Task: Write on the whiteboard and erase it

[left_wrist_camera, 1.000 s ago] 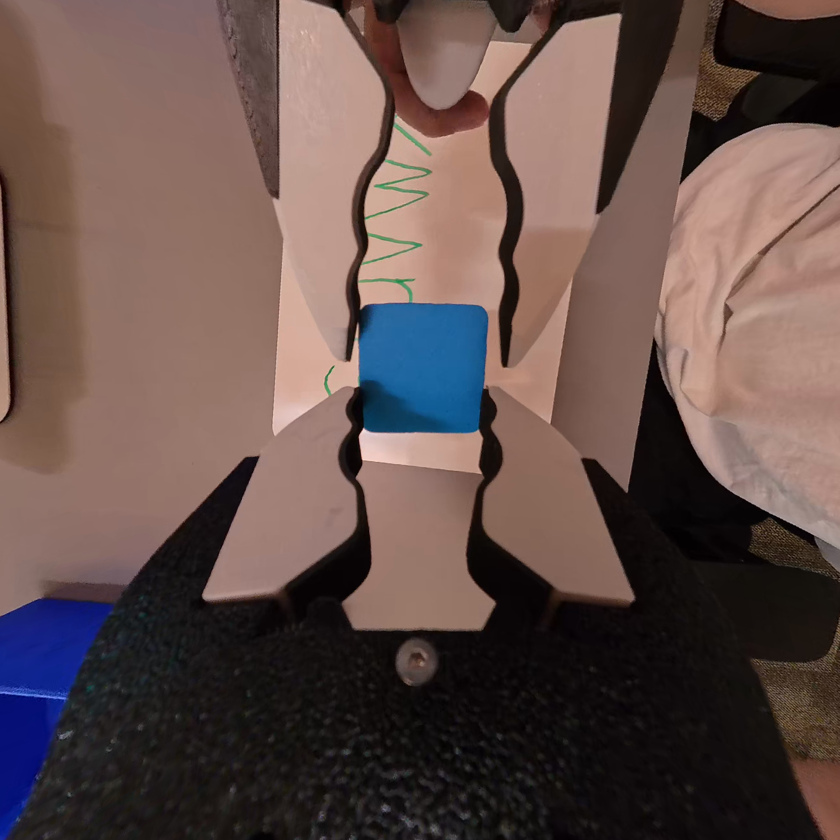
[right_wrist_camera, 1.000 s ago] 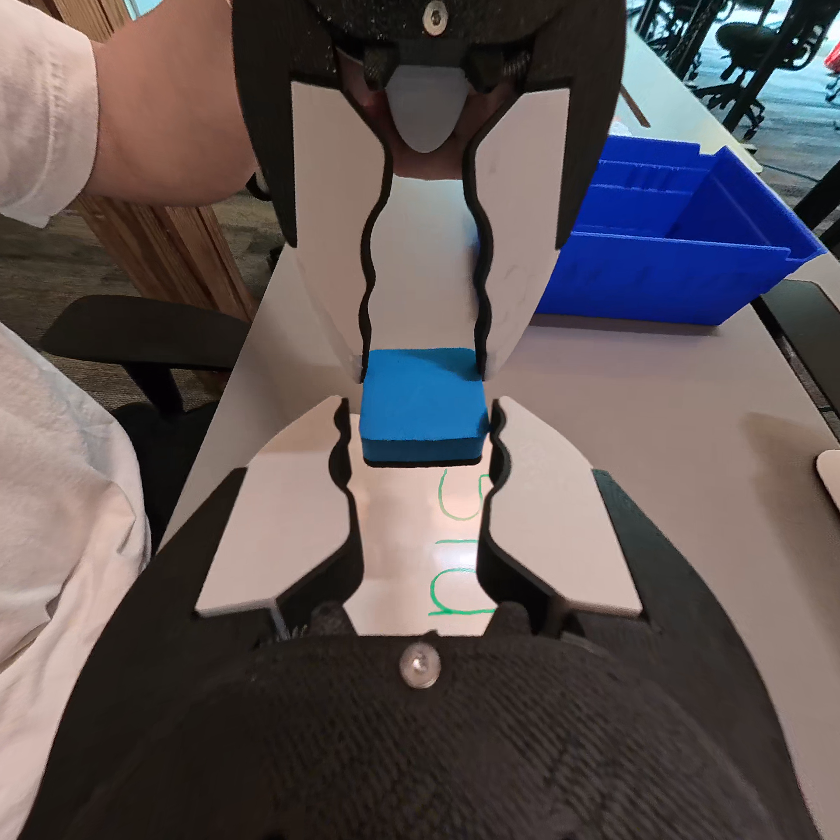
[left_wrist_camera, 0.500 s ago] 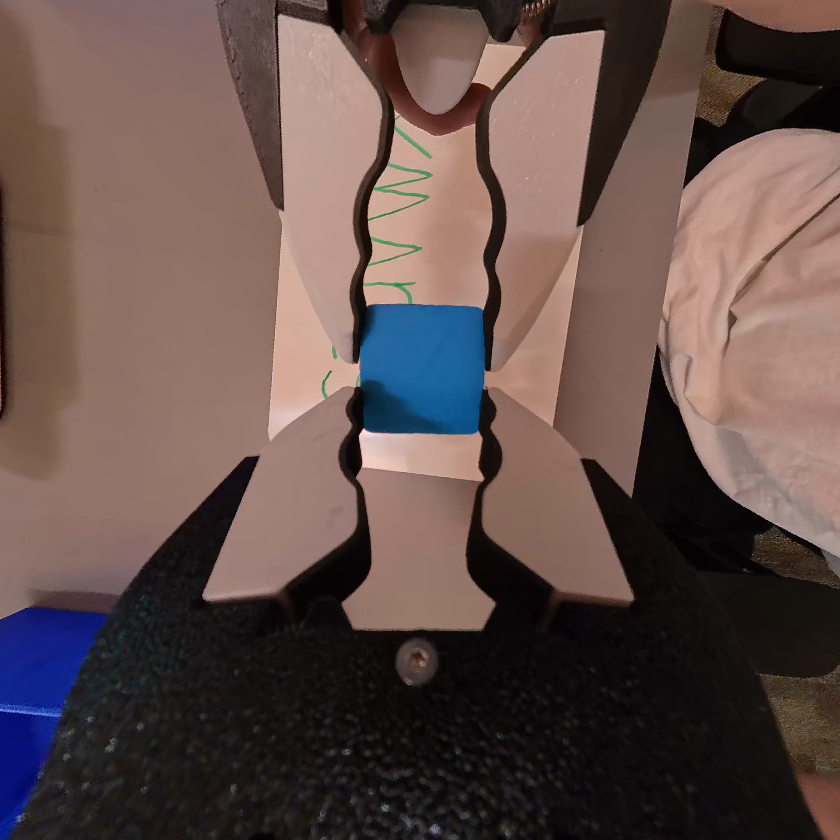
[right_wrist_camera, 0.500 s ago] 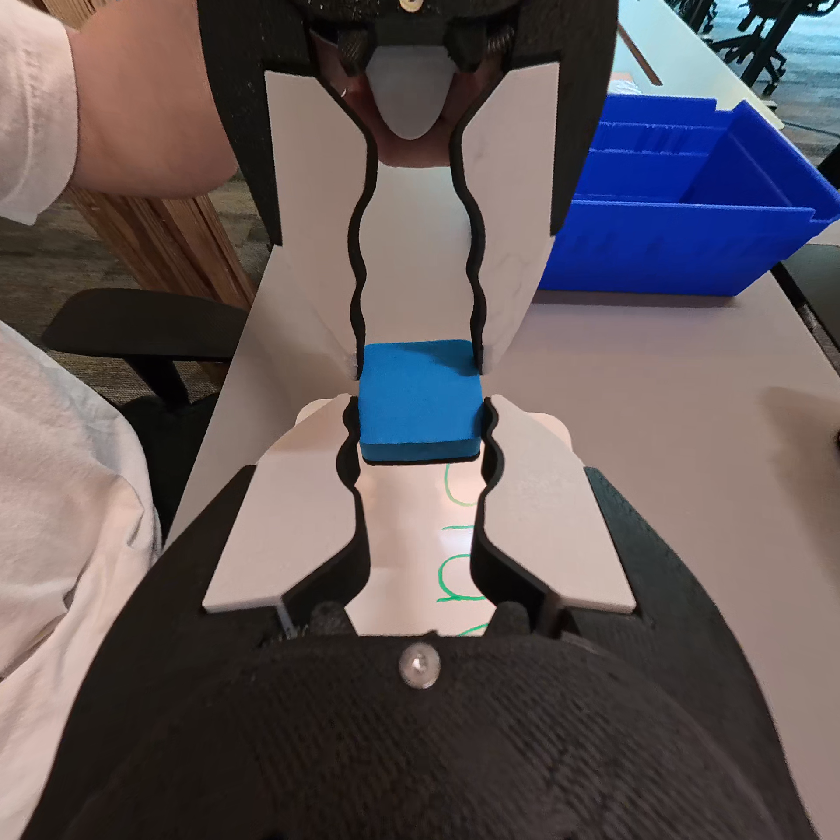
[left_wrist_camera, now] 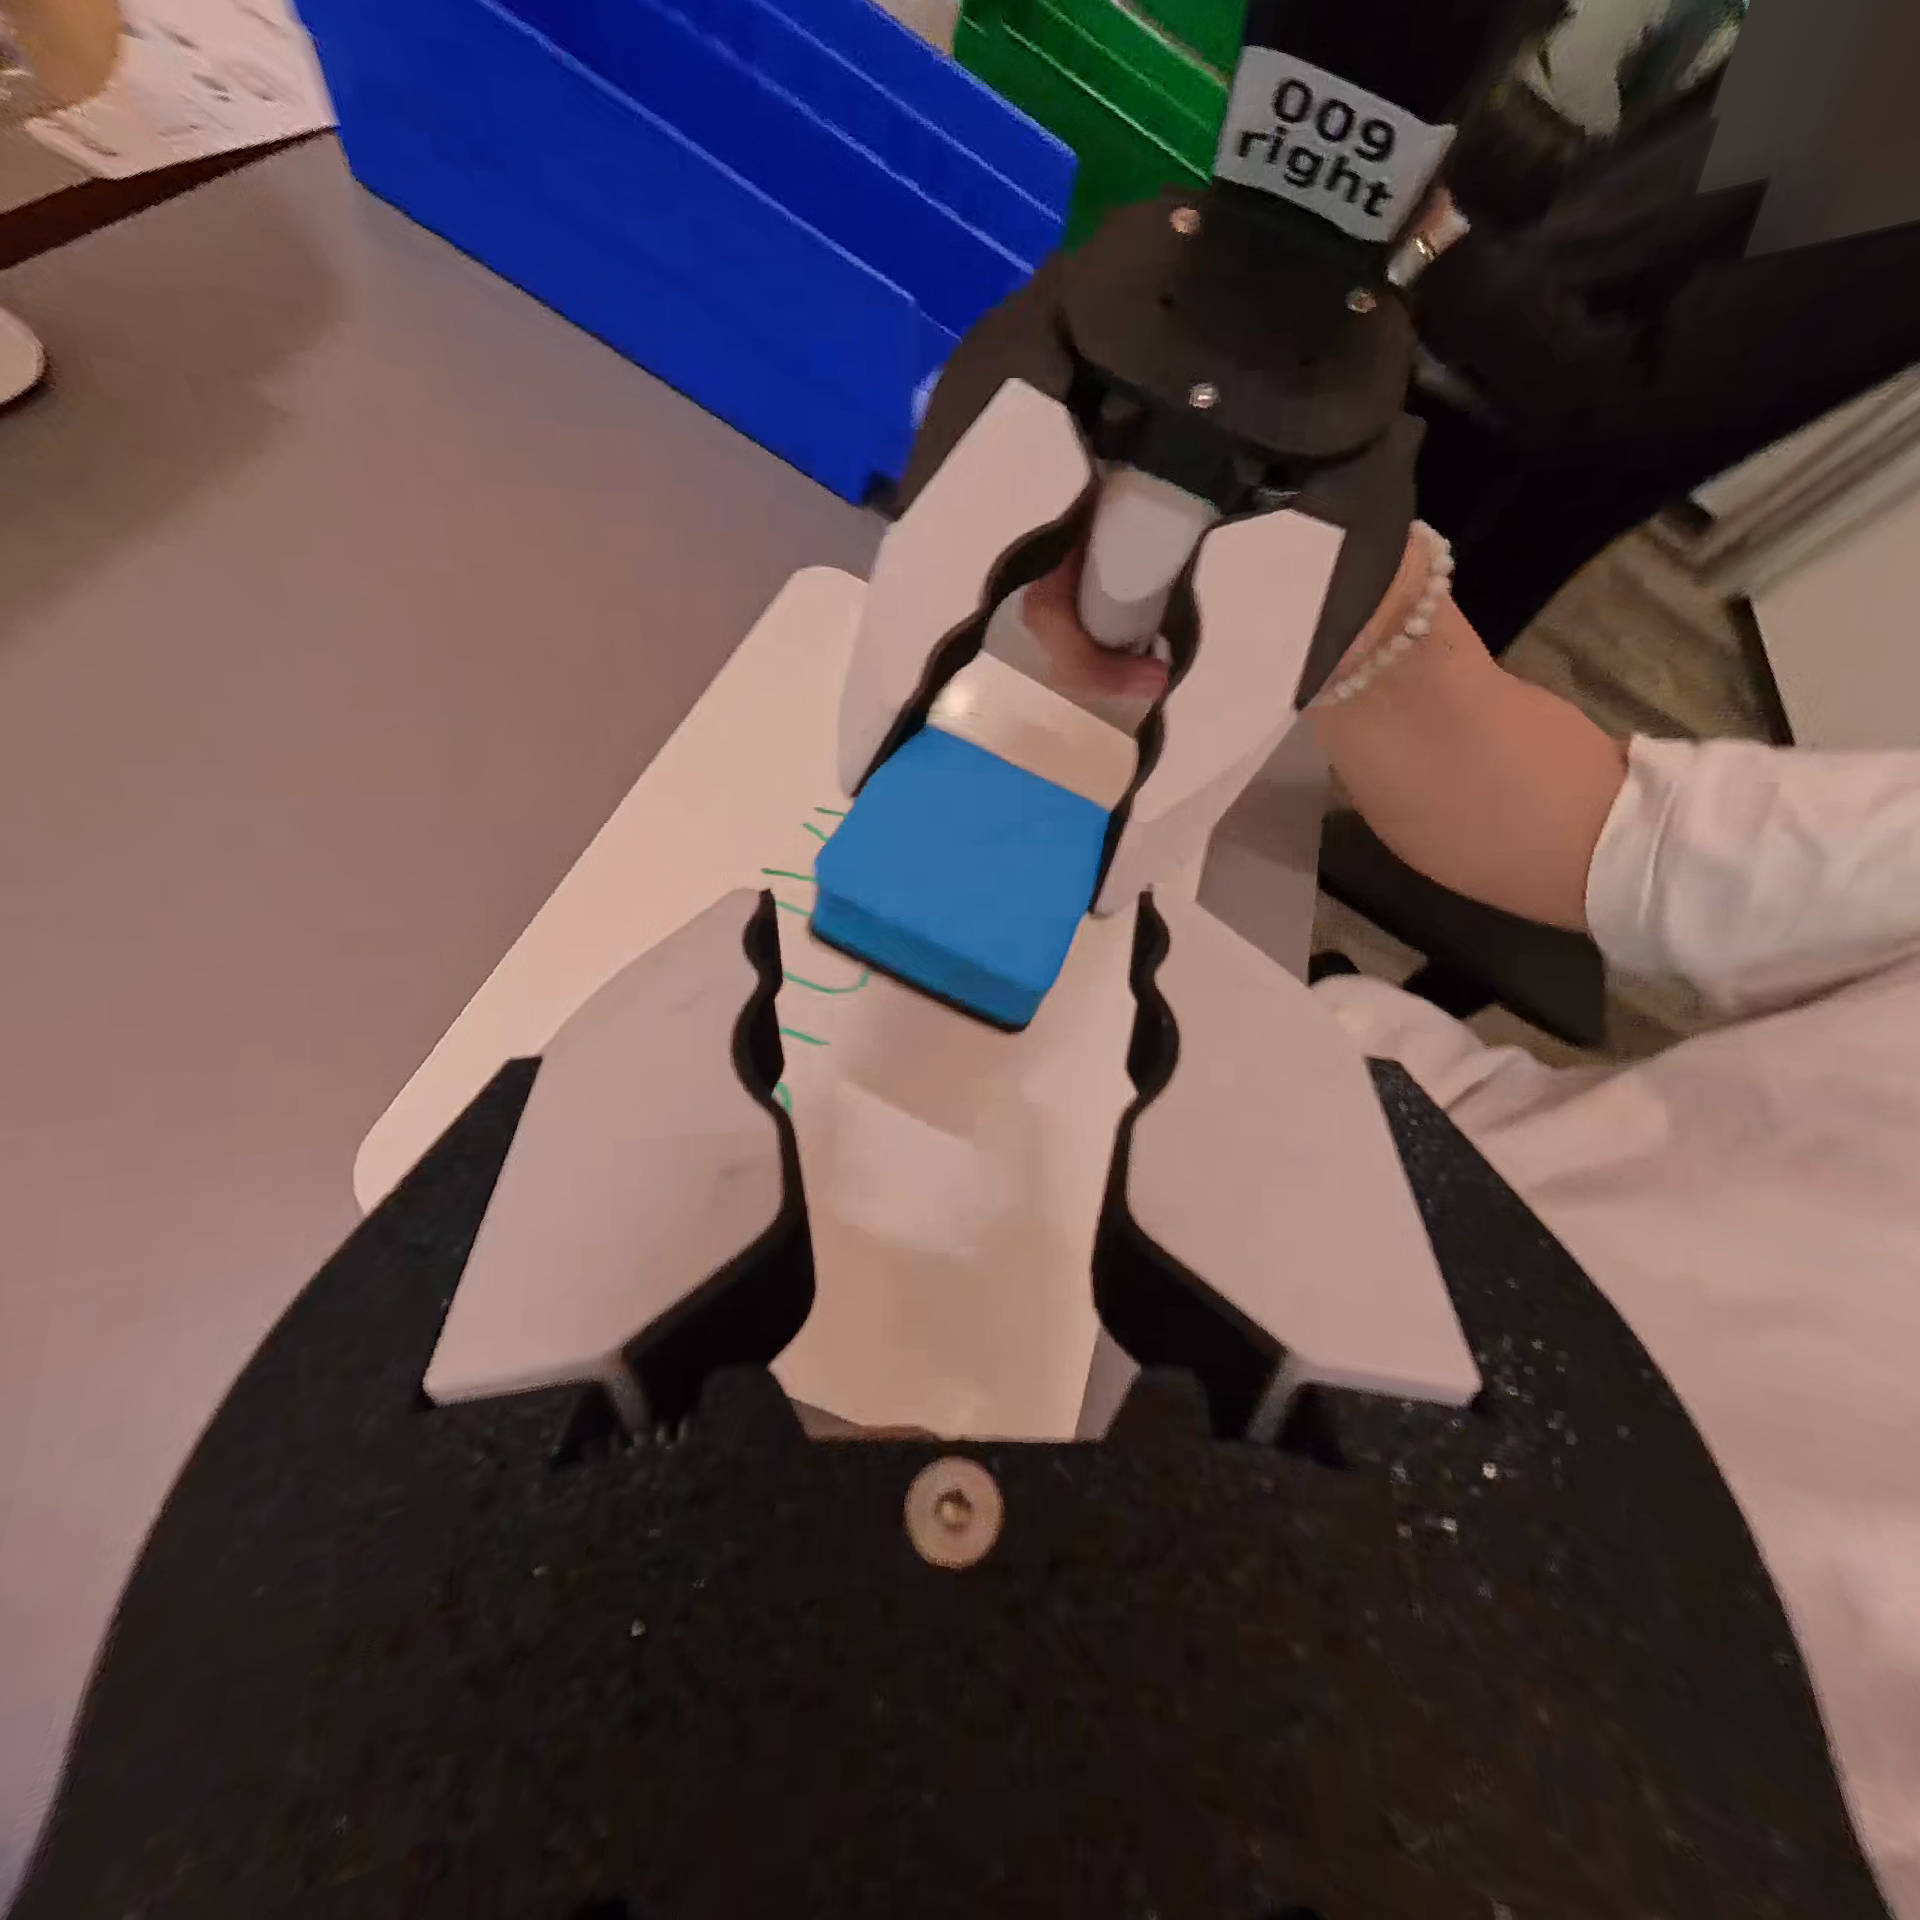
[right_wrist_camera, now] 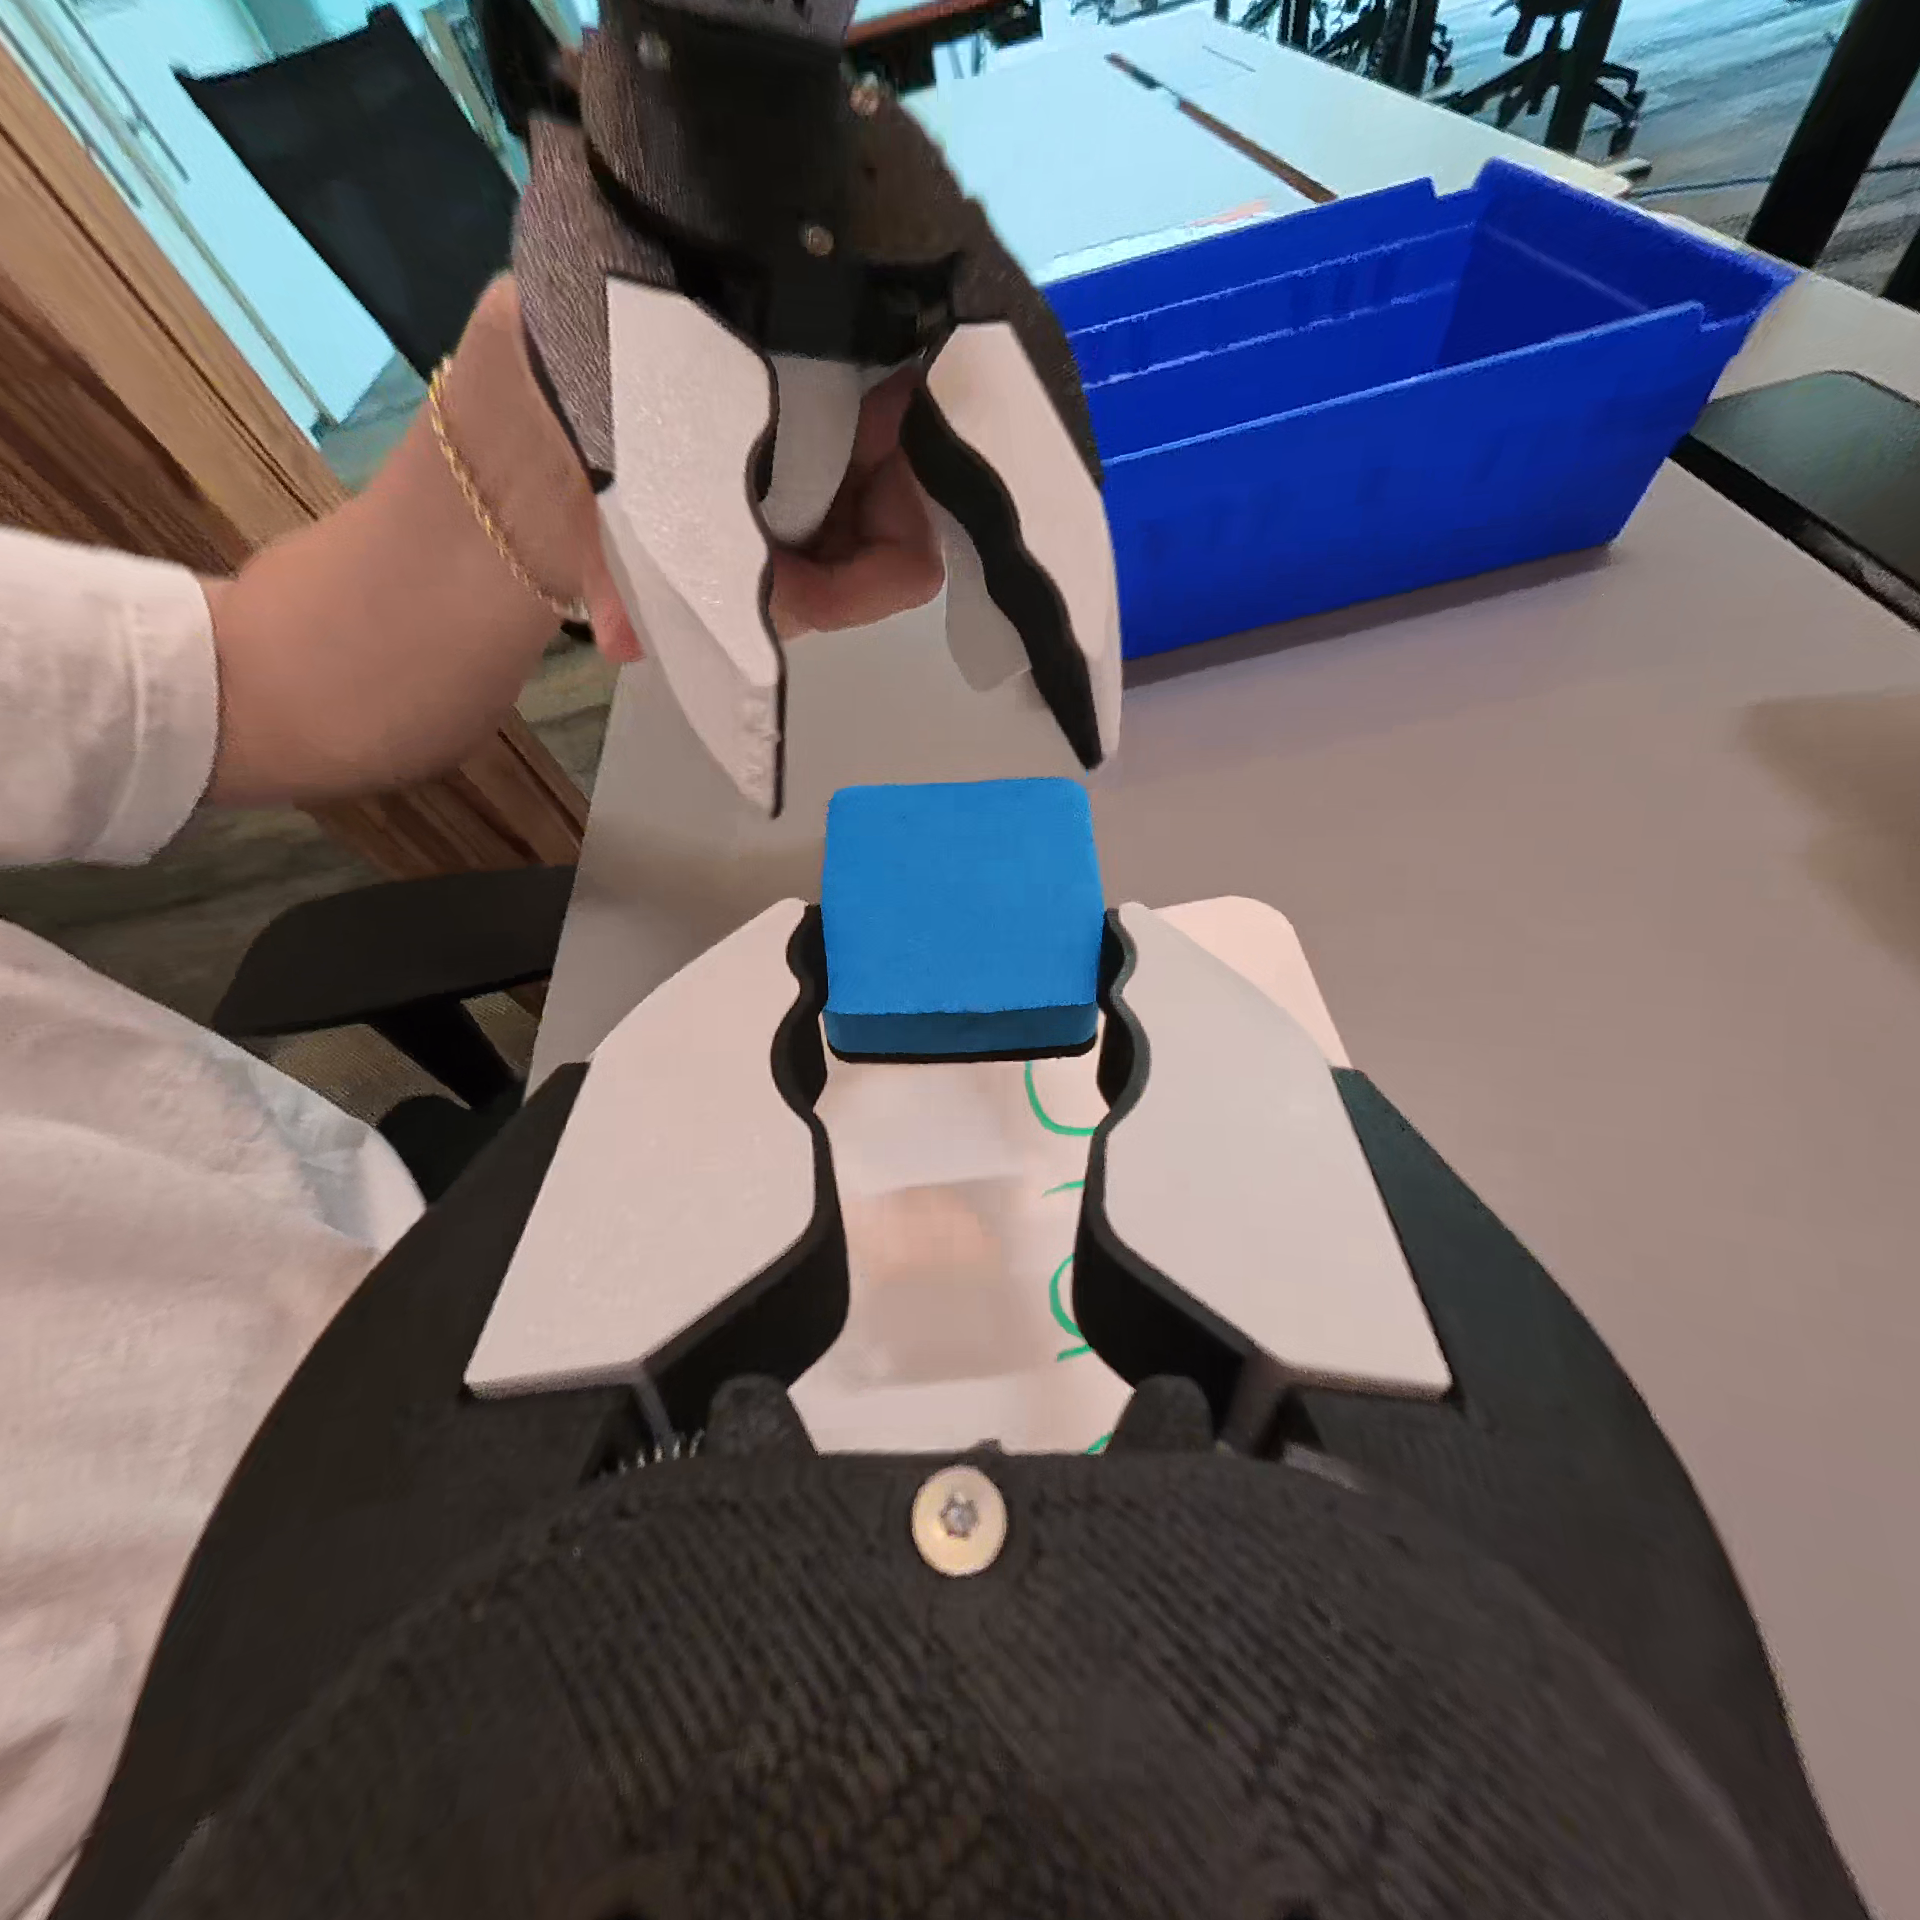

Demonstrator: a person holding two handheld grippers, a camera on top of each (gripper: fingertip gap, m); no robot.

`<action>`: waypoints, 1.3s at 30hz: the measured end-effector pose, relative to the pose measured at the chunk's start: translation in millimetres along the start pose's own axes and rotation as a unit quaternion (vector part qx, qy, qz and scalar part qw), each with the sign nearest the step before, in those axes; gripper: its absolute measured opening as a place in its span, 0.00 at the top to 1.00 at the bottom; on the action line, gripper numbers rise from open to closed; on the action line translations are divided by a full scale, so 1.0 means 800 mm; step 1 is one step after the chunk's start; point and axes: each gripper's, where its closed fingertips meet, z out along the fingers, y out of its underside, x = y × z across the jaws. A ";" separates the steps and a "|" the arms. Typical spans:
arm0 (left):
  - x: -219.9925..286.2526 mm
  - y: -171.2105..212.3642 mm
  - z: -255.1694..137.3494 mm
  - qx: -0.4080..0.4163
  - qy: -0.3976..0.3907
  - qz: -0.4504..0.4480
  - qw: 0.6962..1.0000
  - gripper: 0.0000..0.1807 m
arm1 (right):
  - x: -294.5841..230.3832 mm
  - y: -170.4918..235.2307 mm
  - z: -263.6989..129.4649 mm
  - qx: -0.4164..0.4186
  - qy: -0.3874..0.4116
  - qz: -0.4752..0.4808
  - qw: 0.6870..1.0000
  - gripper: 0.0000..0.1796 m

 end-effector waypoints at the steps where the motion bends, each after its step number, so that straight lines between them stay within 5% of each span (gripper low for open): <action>1: -0.009 0.003 -0.002 0.013 -0.012 -0.013 1.000 0.65 | 0.005 0.000 -0.003 0.007 0.002 0.015 1.000 0.72; 7: -0.046 0.055 -0.018 0.013 -0.109 -0.041 0.993 0.67 | 0.044 0.027 -0.009 0.003 0.045 0.084 0.995 0.72; 12: -0.065 0.135 -0.014 -0.088 -0.193 -0.030 0.977 0.67 | 0.072 0.062 0.010 -0.050 0.101 0.077 0.991 0.72; 14: -0.068 0.157 -0.008 -0.111 -0.212 -0.019 0.971 0.76 | 0.069 0.072 0.026 -0.081 0.108 0.051 0.990 0.72; 20: -0.039 0.176 0.024 -0.097 -0.148 -0.029 0.984 1.00 | 0.057 0.091 0.068 -0.137 0.086 0.018 0.987 0.72; 27: -0.025 0.199 0.039 -0.132 -0.113 -0.013 0.985 1.00 | 0.066 0.103 0.086 -0.163 0.091 0.013 0.982 0.72; 39: -0.028 0.196 0.040 -0.097 -0.066 -0.121 0.986 1.00 | 0.058 0.137 0.089 -0.276 0.101 -0.007 0.956 0.72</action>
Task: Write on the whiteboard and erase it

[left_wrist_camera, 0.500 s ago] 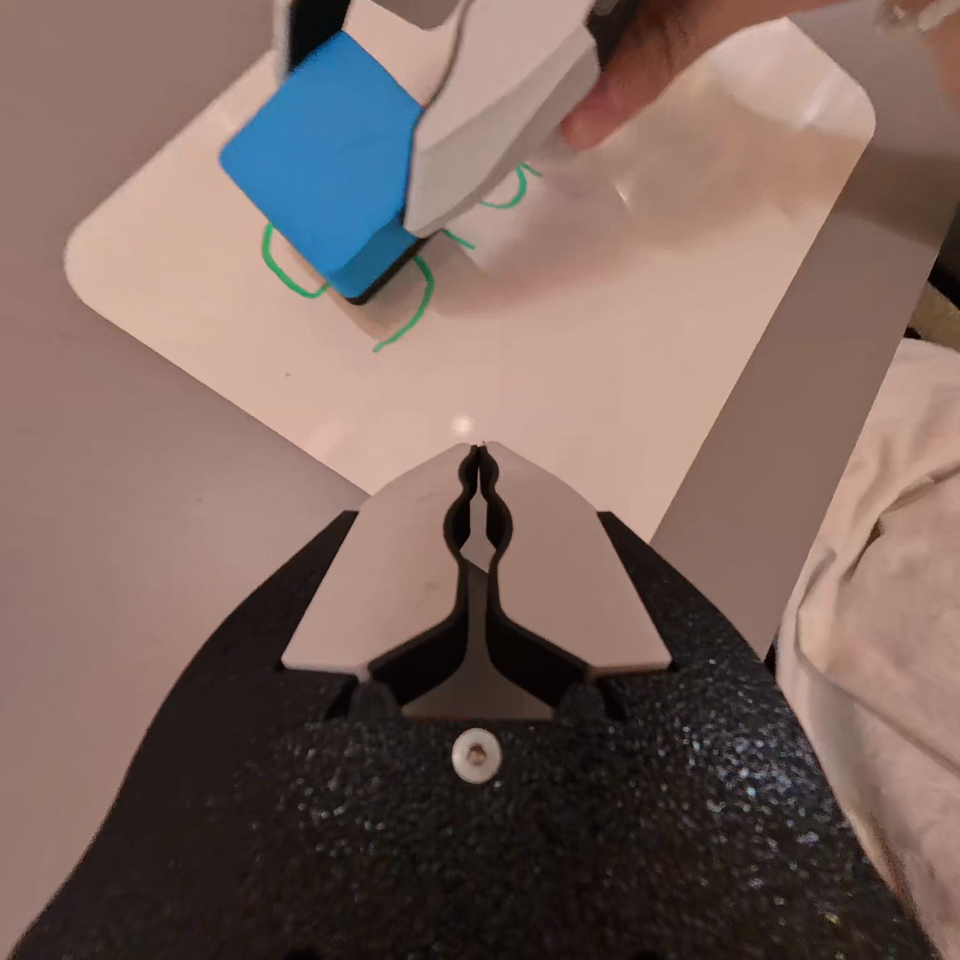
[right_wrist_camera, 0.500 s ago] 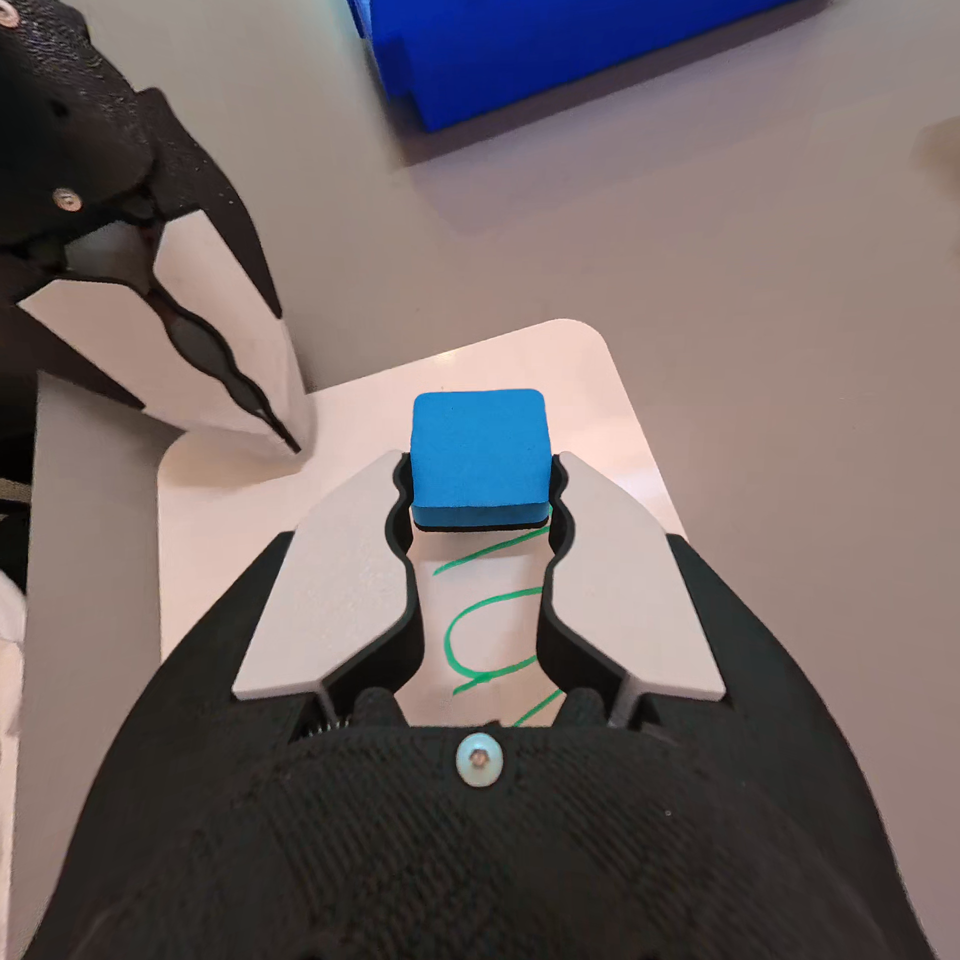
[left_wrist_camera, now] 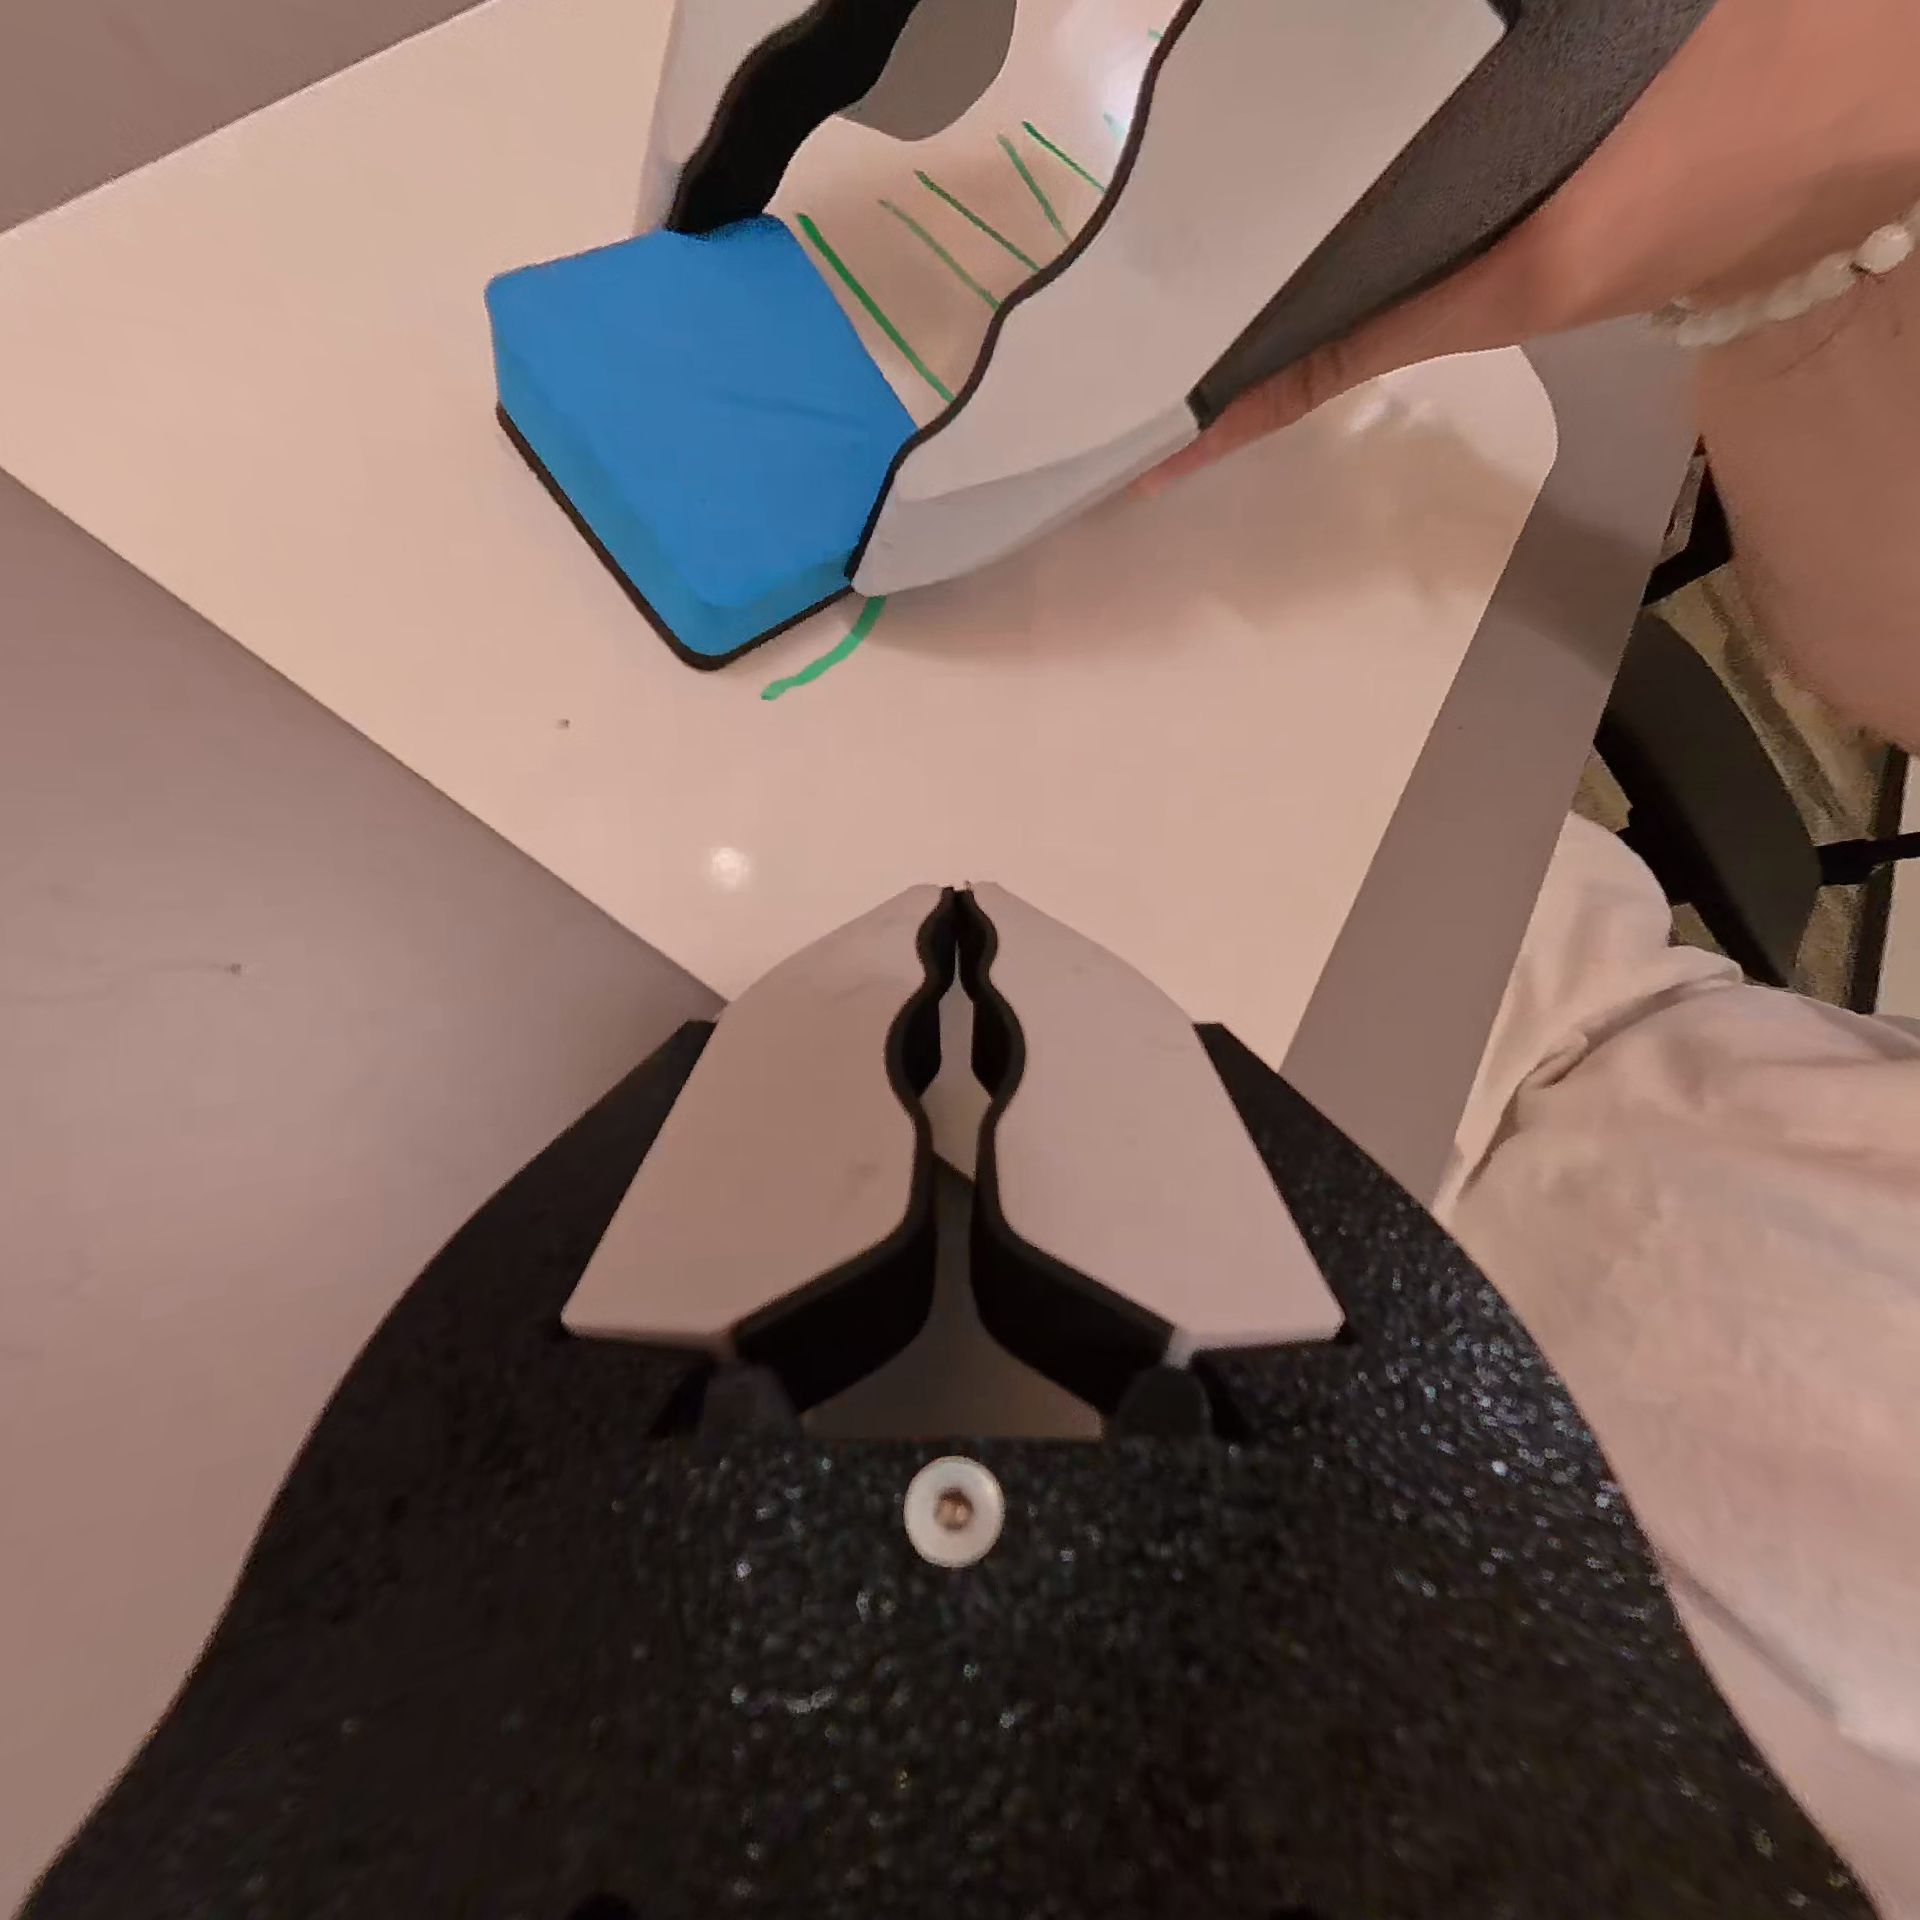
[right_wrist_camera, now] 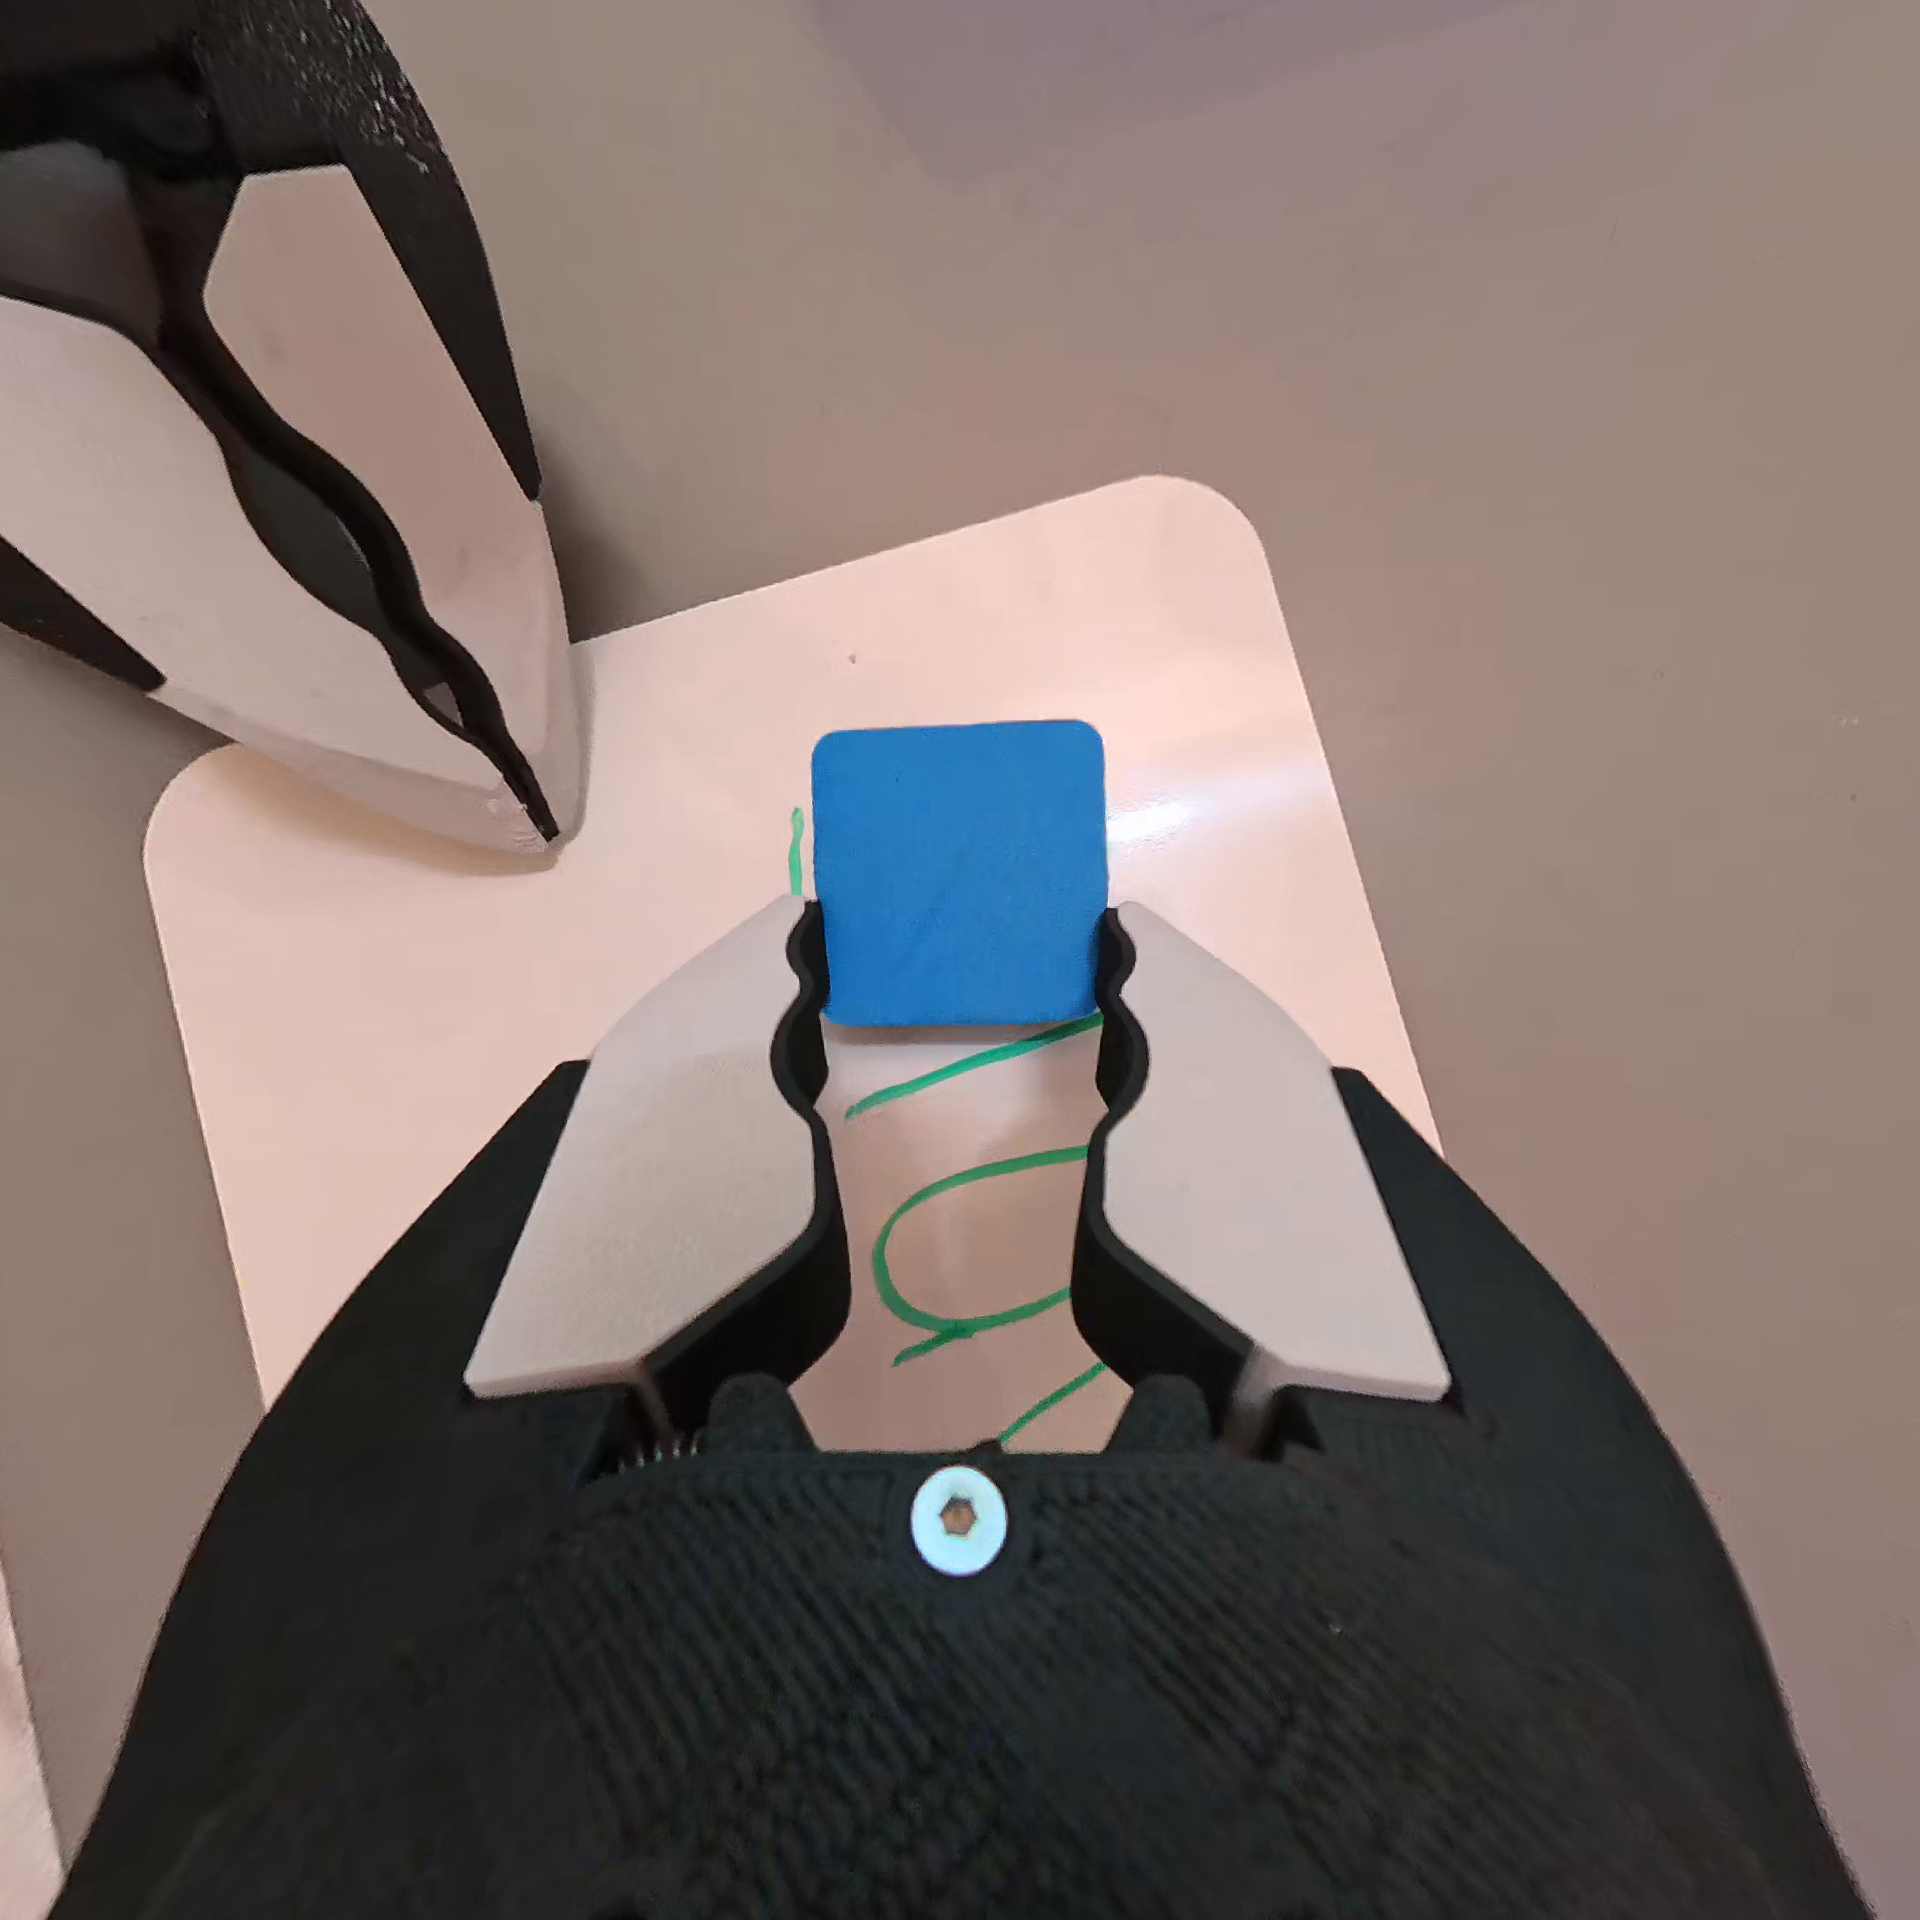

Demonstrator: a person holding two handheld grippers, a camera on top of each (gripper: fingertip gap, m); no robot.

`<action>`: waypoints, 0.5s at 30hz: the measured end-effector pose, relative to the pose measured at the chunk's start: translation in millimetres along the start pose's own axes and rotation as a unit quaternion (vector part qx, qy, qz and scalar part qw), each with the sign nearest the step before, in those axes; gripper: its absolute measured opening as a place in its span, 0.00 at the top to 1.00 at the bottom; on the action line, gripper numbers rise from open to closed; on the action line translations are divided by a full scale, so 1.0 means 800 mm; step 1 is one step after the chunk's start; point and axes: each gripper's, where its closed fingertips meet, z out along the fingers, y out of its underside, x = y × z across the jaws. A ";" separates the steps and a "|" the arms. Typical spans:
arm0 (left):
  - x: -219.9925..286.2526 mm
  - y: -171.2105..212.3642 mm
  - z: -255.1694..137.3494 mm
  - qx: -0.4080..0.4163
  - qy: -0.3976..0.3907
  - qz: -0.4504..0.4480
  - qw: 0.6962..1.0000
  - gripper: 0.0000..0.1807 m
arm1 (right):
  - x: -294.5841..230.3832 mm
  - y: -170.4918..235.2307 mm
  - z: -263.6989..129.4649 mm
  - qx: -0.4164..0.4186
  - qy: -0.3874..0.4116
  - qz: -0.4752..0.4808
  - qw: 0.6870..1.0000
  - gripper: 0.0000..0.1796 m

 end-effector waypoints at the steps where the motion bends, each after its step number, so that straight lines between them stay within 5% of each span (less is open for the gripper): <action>1: 0.000 0.000 0.000 0.001 -0.001 0.002 1.000 1.00 | 0.001 0.000 0.000 -0.006 0.000 0.000 1.000 0.72; 15: 0.000 0.001 0.000 0.000 -0.009 0.022 1.000 1.00 | 0.002 -0.009 0.007 -0.025 -0.016 -0.008 1.000 0.72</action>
